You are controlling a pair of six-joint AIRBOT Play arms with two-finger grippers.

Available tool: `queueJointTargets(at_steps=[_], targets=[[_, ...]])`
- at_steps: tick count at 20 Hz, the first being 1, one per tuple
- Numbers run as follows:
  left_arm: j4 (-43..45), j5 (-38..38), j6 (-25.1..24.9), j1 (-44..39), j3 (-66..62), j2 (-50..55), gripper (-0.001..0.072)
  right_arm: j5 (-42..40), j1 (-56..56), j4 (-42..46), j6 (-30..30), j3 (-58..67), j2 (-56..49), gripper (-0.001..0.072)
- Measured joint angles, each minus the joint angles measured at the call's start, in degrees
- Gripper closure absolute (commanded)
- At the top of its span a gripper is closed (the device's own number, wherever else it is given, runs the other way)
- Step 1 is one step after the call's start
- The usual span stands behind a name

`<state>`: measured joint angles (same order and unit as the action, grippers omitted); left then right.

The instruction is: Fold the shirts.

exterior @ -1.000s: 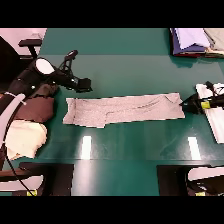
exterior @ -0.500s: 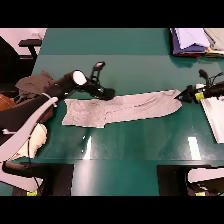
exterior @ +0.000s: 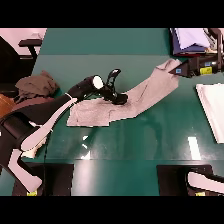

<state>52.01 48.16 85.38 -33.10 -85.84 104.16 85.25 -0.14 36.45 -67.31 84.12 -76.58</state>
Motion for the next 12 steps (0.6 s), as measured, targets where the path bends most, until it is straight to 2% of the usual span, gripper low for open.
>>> queueJointTargets(at_steps=[7,12], targets=[[0.17,2.32,0.13,0.42,-1.2,0.96,0.0687,-3.17,11.47,-1.4,-2.03,2.93,2.03,0.0697],[2.4,5.92,0.15,8.28,-4.68,-6.36,0.0687,-8.9,21.46,-2.25,-2.21,3.28,1.57,0.0697]])
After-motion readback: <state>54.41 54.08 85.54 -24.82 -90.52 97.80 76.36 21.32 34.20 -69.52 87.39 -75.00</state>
